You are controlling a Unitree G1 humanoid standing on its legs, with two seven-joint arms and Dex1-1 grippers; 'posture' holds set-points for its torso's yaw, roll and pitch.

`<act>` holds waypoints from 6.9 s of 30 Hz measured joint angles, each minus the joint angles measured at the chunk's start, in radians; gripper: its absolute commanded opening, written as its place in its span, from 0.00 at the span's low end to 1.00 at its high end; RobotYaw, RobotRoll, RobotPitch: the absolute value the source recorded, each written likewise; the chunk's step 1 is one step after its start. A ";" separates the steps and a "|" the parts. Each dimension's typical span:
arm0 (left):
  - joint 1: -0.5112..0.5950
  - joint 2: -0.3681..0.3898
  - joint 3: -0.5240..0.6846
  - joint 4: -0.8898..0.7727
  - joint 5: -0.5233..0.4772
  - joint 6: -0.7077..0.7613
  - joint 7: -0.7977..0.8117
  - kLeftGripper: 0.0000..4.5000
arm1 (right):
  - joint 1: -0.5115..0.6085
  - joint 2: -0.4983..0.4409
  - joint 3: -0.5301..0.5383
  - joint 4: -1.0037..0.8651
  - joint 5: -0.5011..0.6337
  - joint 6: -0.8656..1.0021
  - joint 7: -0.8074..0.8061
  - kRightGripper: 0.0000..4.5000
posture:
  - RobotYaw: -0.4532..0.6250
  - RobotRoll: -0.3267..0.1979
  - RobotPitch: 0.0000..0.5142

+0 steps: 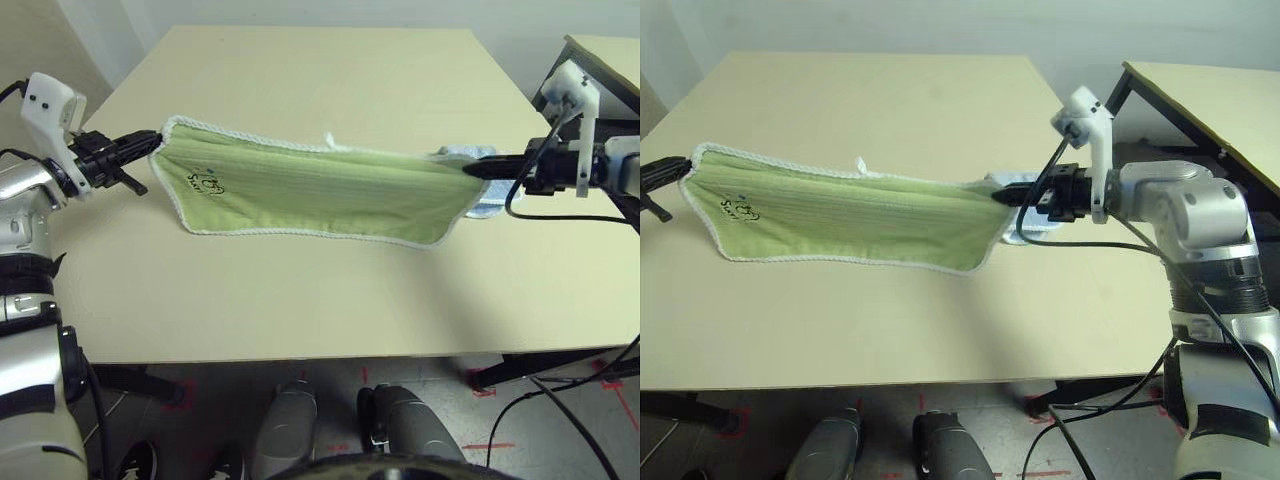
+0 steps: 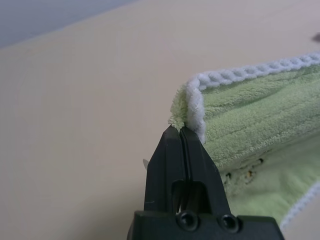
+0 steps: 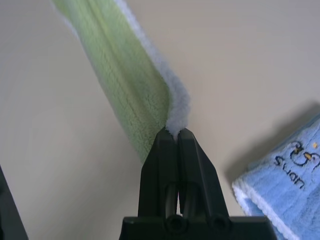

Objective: Fold the towel and set it aside.

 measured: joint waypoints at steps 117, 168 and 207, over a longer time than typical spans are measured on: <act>0.387 0.263 -0.181 -0.928 0.094 0.392 -0.119 0.99 | 0.143 0.075 0.303 -0.511 -0.115 0.377 -0.233 0.00 | 0.54 0.62 0.19; 0.202 0.225 -0.274 -0.641 0.241 0.430 -0.054 0.01 | 0.086 -0.024 0.259 -0.290 -0.168 -0.004 -0.152 0.00 | 0.51 0.62 0.19; -0.632 0.090 -0.384 0.407 0.432 -0.182 0.194 0.01 | -0.605 0.281 0.187 0.703 -0.520 -0.776 -0.488 0.00 | 0.51 0.62 0.17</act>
